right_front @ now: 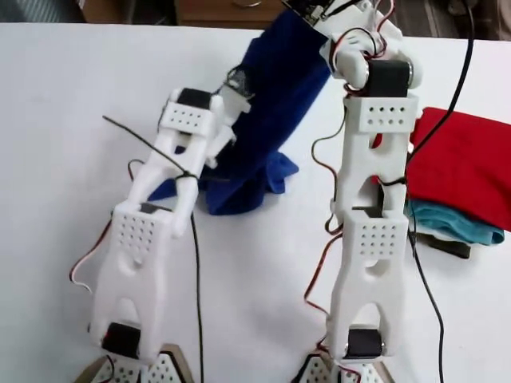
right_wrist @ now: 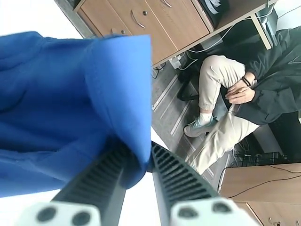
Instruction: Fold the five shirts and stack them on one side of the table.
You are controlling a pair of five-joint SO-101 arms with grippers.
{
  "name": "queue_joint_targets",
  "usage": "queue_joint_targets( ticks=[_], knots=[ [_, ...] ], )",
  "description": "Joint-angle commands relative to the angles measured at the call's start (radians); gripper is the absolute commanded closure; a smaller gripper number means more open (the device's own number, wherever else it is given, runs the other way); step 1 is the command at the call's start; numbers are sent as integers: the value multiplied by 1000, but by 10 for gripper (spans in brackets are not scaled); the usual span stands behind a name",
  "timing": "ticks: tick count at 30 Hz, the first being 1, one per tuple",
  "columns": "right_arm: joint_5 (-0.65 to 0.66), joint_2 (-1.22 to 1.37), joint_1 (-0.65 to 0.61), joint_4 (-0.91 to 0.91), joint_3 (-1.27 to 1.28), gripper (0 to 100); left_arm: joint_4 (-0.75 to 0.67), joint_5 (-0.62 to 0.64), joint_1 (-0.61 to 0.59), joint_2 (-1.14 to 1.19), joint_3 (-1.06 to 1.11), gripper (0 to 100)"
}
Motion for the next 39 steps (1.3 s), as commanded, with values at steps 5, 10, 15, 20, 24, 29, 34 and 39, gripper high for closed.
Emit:
queue_joint_targets(
  ticks=[5, 10, 15, 20, 24, 29, 34, 39],
  knots=[
    [5, -8, 15, -16, -3, 978, 46, 3, -37, 5, -114, 979],
    [2, -10, 7, 25, -2, 978, 253, 0, -120, 5, -443, 979],
    [0, -22, -58, 228, -12, 978, 292, -2, -219, -26, -627, 979],
    [0, -36, -61, 320, -14, 978, 292, -3, -298, -117, -627, 979],
    [0, -56, -36, 325, -12, 978, 293, -14, -347, -212, -627, 979],
    [-181, -145, -7, 326, -11, 978, 293, -54, -368, -356, -478, 980],
    [-284, -314, -4, 326, -11, 978, 292, -52, -354, -572, -179, 979],
    [-287, -486, -4, 326, -9, 978, 292, -87, -354, -836, 35, 979]
  ],
)
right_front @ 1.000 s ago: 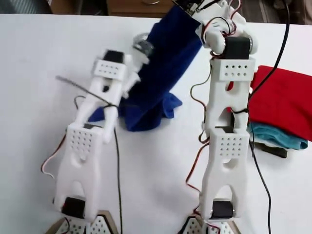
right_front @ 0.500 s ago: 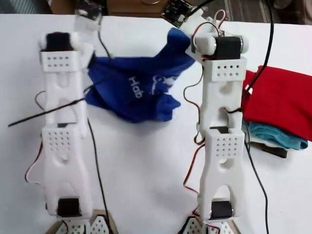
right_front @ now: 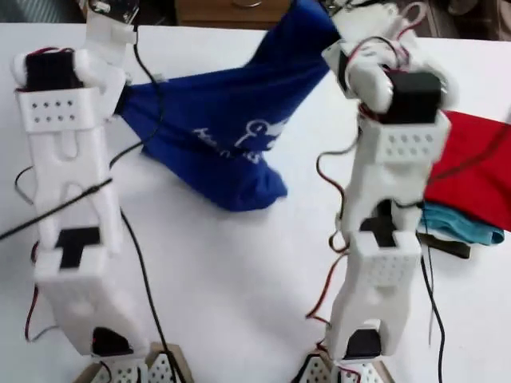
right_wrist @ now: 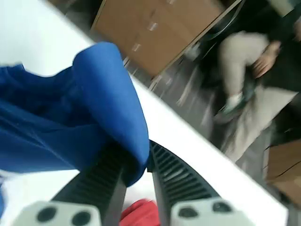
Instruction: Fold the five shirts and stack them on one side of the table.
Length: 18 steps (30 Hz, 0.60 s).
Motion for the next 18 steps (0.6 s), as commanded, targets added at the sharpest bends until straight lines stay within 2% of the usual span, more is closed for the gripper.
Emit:
queue_joint_targets(
  ticks=[1, 4, 9, 15, 18],
  knots=[
    [-8, -179, 24, 7, -3, 978, 18, -49, -12, -252, 128, 979],
    [-9, -272, 24, 10, 124, 978, 17, -94, -23, -404, 251, 979],
    [-41, -522, 13, 8, 631, 977, 15, -170, -64, -582, 390, 979],
    [-222, -912, -61, -10, 1250, 977, 14, -255, -173, -629, 401, 979],
    [-232, -1066, -70, -108, 1568, 977, -2, -259, -210, -628, 403, 979]
  ],
)
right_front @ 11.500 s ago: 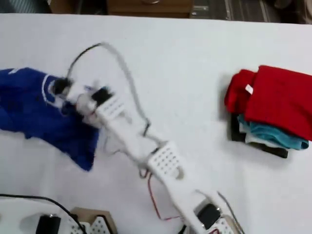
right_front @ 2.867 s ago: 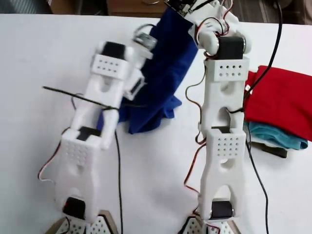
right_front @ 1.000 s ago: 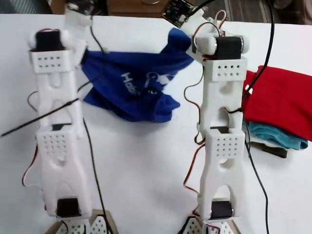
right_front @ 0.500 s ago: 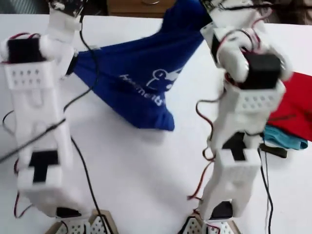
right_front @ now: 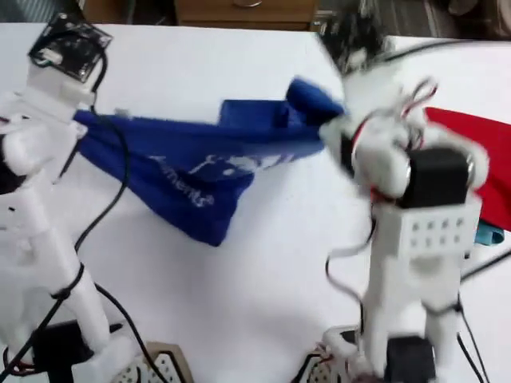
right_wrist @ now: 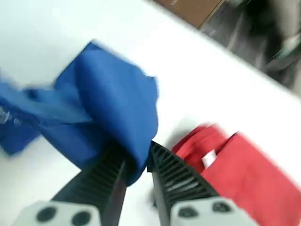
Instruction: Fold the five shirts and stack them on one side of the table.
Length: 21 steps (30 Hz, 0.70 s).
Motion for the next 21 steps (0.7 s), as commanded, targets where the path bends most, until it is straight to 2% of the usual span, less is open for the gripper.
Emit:
queue_joint_targets(
  ticks=[1, 4, 7, 11, 14, 18, 21],
  knots=[
    [-17, -217, -7, -134, 417, 977, -14, -11, -57, -35, 1, 979],
    [-12, -294, -12, -340, 743, 973, -55, -5, -63, -29, 12, 979],
    [8, -286, -13, -555, 965, 893, -63, -5, -32, 8, 90, 979],
    [9, -226, -13, -766, 1085, 773, -92, 3, -2, 87, 274, 978],
    [12, -171, -7, -878, 1092, 769, -190, 64, 2, 120, 383, 978],
    [8, -120, -15, -852, 1053, 769, -244, 75, 38, 123, 490, 978],
    [12, -122, -21, -737, 968, 769, -244, 78, 149, 124, 587, 978]
  ],
)
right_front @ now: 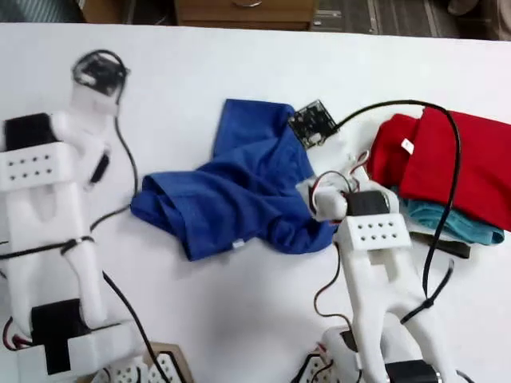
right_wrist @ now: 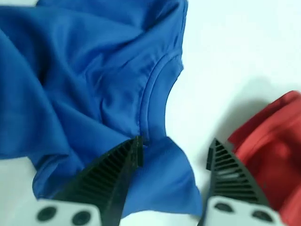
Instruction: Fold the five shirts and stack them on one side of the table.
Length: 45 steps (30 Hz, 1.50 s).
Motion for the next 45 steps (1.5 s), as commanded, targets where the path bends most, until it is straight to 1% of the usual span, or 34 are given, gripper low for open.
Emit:
queue_joint_targets(
  ticks=[1, 3, 5, 7, 10, 13, 15, 19, 23, 25, 28, 32, 34, 36, 38, 43, 45],
  knots=[
    [11, -8, 2, 114, -149, 767, -18, 11, 146, 0, 90, 978],
    [14, -36, 35, 168, -244, 766, -14, 6, 238, -6, 133, 978],
    [57, -53, 70, 205, -328, 766, 14, 2, 316, -5, 143, 976],
    [103, -62, 113, 229, -382, 766, 54, -51, 382, -5, 145, 958],
    [143, -62, 194, 232, -405, 766, 117, -163, 443, -5, 142, 889],
    [158, -62, 271, 231, -405, 766, 160, -279, 466, -3, 151, 819],
    [158, -62, 309, 232, -405, 766, 189, -368, 466, 2, 154, 793],
    [153, -62, 361, 237, -404, 767, 173, -517, 468, 3, 225, 793],
    [158, -62, 374, 237, -404, 767, 126, -583, 470, 3, 321, 792],
    [158, -62, 369, 239, -404, 767, 107, -569, 499, 3, 363, 793],
    [158, -62, 363, 239, -404, 767, 37, -459, 559, 0, 420, 793],
    [157, -62, 349, 259, -404, 767, -172, -304, 612, 0, 493, 793],
    [158, -64, 349, 260, -404, 767, -281, -255, 626, 2, 541, 793],
    [158, -65, 355, 260, -404, 767, -370, -242, 624, 2, 587, 793],
    [160, -68, 355, 272, -404, 767, -428, -244, 621, 2, 630, 793],
    [160, -70, 355, 280, -404, 767, -500, -250, 620, 2, 700, 794],
    [160, -68, 354, 280, -404, 767, -505, -287, 617, 2, 708, 796]
  ],
)
